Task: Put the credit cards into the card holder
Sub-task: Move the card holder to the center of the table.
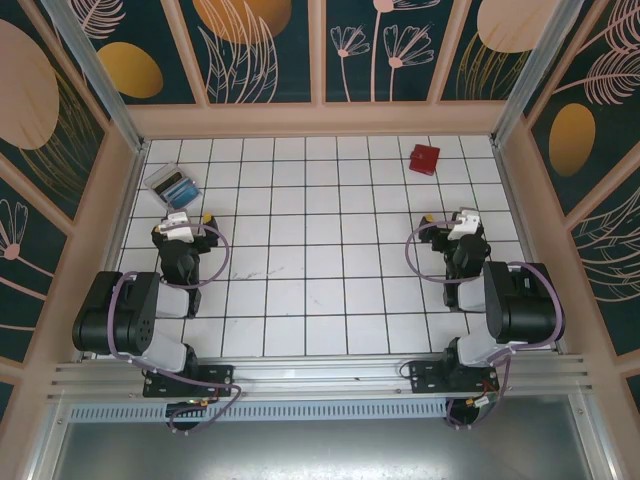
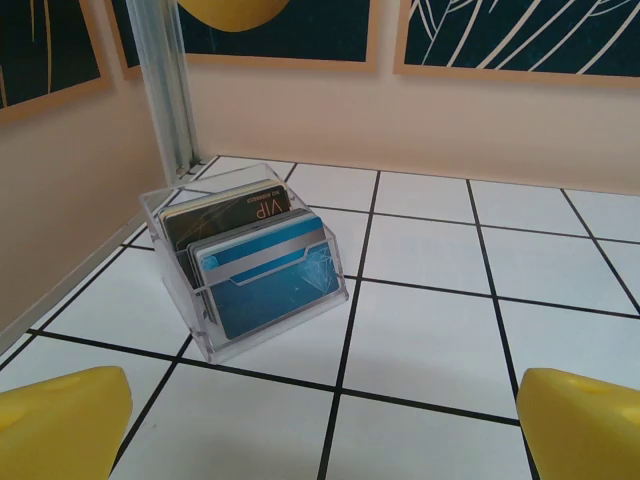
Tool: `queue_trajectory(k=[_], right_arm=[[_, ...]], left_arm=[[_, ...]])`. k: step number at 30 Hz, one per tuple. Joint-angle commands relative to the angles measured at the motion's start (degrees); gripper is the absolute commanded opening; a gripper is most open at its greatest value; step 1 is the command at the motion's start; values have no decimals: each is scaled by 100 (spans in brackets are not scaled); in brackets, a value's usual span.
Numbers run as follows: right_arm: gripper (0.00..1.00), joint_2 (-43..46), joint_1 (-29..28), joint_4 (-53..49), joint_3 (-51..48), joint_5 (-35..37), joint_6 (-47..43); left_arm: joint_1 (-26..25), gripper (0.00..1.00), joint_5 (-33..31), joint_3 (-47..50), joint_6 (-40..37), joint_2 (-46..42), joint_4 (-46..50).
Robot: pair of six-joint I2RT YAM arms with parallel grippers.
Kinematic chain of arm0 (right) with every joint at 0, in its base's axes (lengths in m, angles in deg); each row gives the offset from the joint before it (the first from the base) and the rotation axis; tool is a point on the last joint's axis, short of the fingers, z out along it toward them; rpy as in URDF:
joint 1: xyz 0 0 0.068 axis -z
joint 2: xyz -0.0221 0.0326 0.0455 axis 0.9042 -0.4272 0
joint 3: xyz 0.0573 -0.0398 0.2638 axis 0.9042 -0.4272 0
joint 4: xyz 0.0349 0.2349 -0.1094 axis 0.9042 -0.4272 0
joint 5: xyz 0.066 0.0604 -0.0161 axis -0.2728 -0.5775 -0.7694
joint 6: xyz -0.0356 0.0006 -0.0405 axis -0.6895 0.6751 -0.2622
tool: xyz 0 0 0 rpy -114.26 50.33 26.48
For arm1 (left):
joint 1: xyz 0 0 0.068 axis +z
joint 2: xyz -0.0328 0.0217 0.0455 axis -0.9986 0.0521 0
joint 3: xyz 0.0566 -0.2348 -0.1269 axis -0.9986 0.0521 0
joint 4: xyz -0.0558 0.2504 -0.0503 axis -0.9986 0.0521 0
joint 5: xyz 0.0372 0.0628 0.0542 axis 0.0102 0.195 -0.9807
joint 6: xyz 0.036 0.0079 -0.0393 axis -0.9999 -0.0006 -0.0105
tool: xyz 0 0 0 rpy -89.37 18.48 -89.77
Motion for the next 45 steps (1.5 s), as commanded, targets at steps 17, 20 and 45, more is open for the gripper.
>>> queue_trajectory(k=[17,20,45], right_arm=[[99,-14,44,80,100,-110,39],[99,-21,39,77,100,-115,43],[95,67,343,-6512,4524,866,2450]], left_arm=[[36,99,47,-52,69,-4,-176],[39,99,50,-54,76,-8,-180],[35,99,-310,-1283,1704,-2487,3575]])
